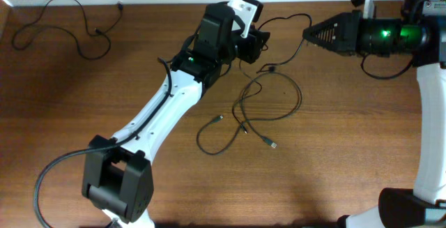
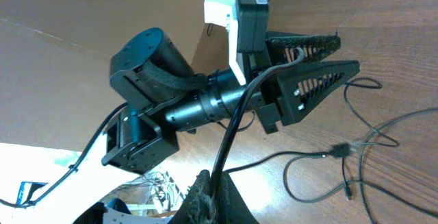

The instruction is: Untangle cables

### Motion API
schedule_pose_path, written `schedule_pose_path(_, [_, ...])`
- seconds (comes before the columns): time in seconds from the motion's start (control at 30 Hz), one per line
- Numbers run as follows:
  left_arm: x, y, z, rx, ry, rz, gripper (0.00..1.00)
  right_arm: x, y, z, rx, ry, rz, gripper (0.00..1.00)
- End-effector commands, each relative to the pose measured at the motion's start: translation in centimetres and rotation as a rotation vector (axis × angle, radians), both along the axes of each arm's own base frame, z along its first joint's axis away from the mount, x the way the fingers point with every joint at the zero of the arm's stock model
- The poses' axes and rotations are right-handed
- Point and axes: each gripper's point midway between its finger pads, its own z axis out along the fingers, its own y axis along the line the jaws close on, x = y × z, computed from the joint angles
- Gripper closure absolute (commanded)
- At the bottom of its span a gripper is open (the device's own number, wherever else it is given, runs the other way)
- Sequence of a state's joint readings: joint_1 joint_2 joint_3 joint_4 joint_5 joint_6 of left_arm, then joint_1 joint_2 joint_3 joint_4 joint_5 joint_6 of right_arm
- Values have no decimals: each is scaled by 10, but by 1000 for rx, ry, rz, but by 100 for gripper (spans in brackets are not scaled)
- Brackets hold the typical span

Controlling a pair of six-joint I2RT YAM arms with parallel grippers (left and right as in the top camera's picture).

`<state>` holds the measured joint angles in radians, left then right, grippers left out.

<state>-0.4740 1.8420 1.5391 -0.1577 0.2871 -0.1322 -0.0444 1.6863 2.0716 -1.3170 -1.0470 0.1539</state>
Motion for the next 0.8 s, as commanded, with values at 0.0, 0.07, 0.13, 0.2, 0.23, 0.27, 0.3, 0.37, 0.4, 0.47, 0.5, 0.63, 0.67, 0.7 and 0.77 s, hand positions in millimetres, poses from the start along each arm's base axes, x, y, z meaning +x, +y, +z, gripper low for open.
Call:
schedule_pose_path(0.0, [4,-3,1,-11,-15,-7,55,-3,3,0,28,4,30,96])
schedule_pose_path(0.07, [4,-3,1,-11,-16,-7,57,-3,3,0,28,3,30,96])
schedule_pose_path(0.13, [4,-3,0,-9,-12,-7,59,-3,3,0,28,3,30,96])
schedule_pose_path(0.2, [3,-3,-1,-7,-7,-7,61,-3,3,0,28,3,29,96])
schedule_pose_path(0.23, [3,-3,-3,-4,-2,-7,63,-3,3,0,28,3,29,96])
schedule_pose_path(0.27, [2,-2,-4,-1,4,-7,69,-2,2,0,25,0,27,96])
schedule_pose_path(0.3, [2,-2,-5,2,10,-7,72,-1,1,-1,15,-1,21,96])
schedule_pose_path(0.37, [0,-1,-8,8,22,-7,86,3,-3,-6,-19,0,-6,96])
schedule_pose_path(0.4, [0,-1,-9,11,27,-7,91,6,-8,-10,-45,1,-30,96])
schedule_pose_path(0.47, [-1,-1,-10,13,32,-7,96,13,-19,-21,-121,13,-91,96])
schedule_pose_path(0.5, [-2,0,-9,13,32,-7,99,17,-27,-28,-166,22,-127,96])
schedule_pose_path(0.63, [-4,9,18,5,-29,-1,100,27,-78,-64,-419,131,-366,96])
schedule_pose_path(0.67, [-6,13,32,8,-68,-5,100,26,-90,-71,-481,155,-414,96])
schedule_pose_path(0.7, [-9,16,45,7,-99,-7,100,25,-97,-75,-519,168,-438,96])
schedule_pose_path(0.77, [-18,23,77,-4,-173,-2,100,21,-103,-79,-554,189,-453,96])
